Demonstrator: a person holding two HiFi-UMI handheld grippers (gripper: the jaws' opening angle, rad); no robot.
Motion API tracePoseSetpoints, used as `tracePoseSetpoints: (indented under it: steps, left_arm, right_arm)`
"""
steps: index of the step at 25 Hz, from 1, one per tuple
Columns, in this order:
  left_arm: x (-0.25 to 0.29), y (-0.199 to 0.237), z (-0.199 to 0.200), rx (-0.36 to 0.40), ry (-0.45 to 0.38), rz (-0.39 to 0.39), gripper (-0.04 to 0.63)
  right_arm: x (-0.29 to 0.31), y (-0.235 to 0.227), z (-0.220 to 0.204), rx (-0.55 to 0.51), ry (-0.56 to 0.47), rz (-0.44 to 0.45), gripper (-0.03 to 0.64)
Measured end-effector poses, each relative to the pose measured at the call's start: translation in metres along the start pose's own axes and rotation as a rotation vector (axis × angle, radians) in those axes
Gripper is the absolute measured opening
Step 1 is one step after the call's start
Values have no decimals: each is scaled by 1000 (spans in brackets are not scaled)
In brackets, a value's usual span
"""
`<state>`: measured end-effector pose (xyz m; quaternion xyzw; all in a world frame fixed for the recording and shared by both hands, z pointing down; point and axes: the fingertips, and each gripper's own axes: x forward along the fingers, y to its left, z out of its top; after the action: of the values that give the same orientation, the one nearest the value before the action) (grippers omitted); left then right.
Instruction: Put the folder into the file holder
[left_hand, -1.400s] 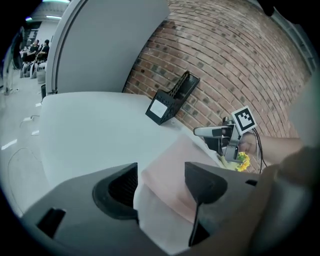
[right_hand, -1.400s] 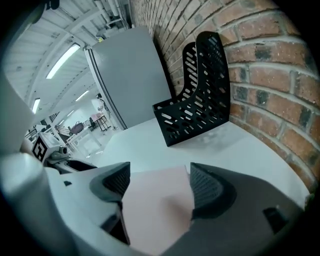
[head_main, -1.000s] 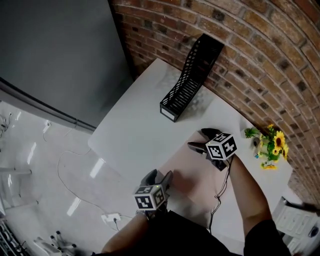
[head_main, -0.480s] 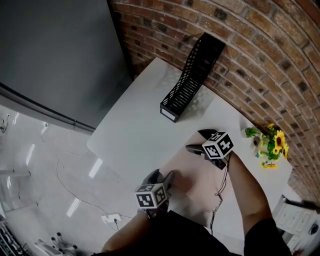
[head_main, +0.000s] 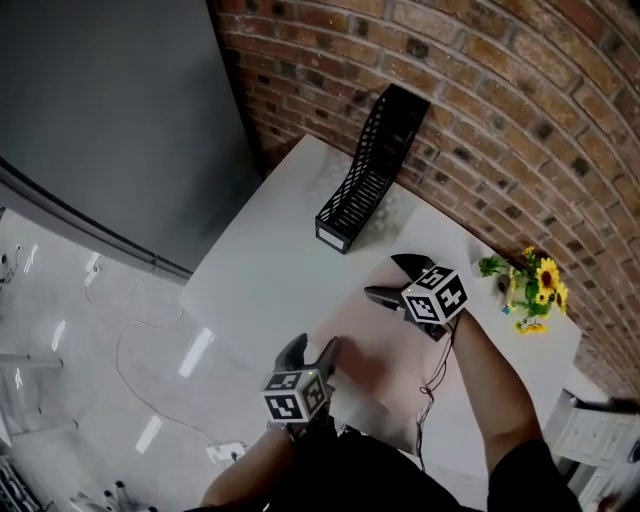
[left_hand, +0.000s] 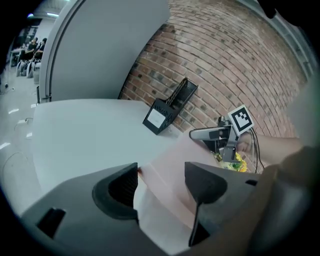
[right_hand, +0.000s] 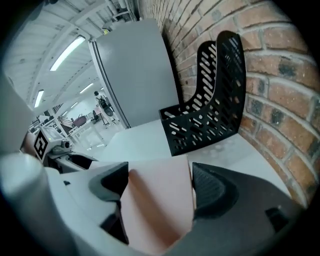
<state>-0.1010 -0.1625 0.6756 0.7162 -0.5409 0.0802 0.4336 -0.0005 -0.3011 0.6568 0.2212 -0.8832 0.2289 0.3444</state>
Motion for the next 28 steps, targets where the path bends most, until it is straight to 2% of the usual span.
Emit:
tracePoseSetpoints:
  steps: [7,12,20,28]
  left_arm:
    - [-26,-12,48,82,-130,16,281]
    - [-51,-24,78,153,-216,32,281]
    - [-78,-43,116,262,-333,47,281]
    - [-110,-70,142,380,-444,64,281]
  right_arm:
    - [-33,16,50,-60,-150,-37,408]
    - [-59,30,75,-67,-232,-48,408]
    - [-92,42,98,-42,-350,-67,408]
    - [-137,59,122,34,-513,-55,405]
